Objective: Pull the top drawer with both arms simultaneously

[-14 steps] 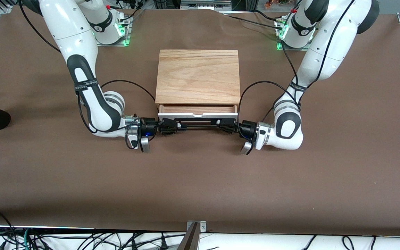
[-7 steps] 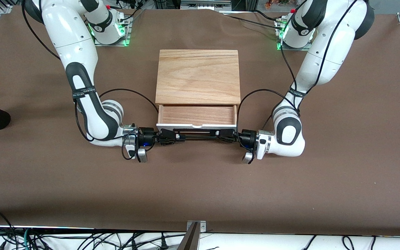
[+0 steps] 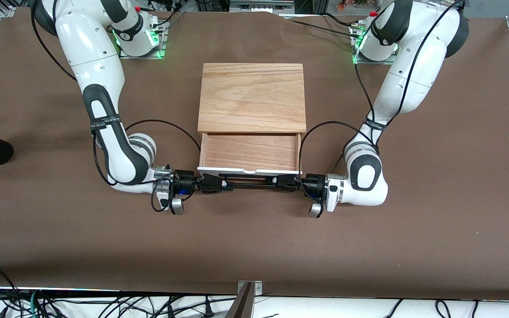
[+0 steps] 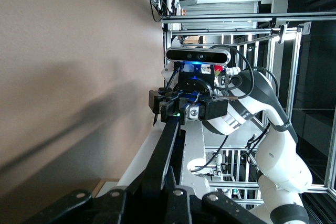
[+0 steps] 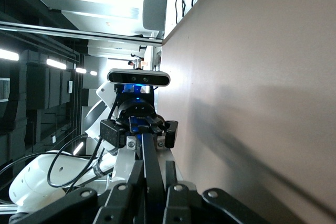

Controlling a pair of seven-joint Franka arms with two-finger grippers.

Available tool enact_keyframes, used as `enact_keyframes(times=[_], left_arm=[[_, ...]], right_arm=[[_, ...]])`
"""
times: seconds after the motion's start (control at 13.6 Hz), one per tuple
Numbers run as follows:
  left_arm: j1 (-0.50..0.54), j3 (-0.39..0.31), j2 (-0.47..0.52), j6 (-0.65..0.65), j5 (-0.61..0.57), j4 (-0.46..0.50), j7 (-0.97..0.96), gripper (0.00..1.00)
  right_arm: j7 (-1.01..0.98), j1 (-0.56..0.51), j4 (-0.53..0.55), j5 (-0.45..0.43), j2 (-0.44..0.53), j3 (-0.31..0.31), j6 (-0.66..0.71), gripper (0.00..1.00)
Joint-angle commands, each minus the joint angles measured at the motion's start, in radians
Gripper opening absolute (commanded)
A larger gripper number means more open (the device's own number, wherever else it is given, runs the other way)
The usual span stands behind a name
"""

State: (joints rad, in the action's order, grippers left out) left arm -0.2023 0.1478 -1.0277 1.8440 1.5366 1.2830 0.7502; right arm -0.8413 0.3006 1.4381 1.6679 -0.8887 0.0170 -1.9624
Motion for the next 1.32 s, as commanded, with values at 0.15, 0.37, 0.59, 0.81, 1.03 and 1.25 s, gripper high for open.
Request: enact_keyframes(times=[0.15,0.37,0.59,0.81,1.03,1.25], left_arm=[[-0.017,-0.030,-0.069,0.066,-0.021,-0.143,-0.087,0.00],[-0.017,-0.051,-0.069,0.066,-0.038,-0.157,-0.103,0.00],[-0.017,-0.053,-0.069,0.066,-0.038,-0.162,-0.103,0.00],[-0.017,-0.051,-0.072,0.066,-0.038,-0.159,-0.101,0.00],[-0.017,-0.051,-0.071,0.066,-0.036,-0.151,-0.101,0.13],[-0.022,-0.048,-0.071,0.066,-0.036,-0.149,-0.103,0.18]], right_arm=[[0.030,-0.011,-0.071,0.015,-0.015,0.011,-0.003,0.00],[0.030,-0.009,-0.082,0.015,-0.022,0.012,-0.013,0.00],[0.030,-0.009,-0.091,0.015,-0.024,0.012,-0.015,0.00],[0.030,-0.009,-0.091,0.015,-0.027,0.012,-0.015,0.00],[0.030,-0.006,-0.103,0.015,-0.027,0.011,-0.018,0.23],[0.030,-0.006,-0.107,0.015,-0.027,0.012,-0.021,0.53]])
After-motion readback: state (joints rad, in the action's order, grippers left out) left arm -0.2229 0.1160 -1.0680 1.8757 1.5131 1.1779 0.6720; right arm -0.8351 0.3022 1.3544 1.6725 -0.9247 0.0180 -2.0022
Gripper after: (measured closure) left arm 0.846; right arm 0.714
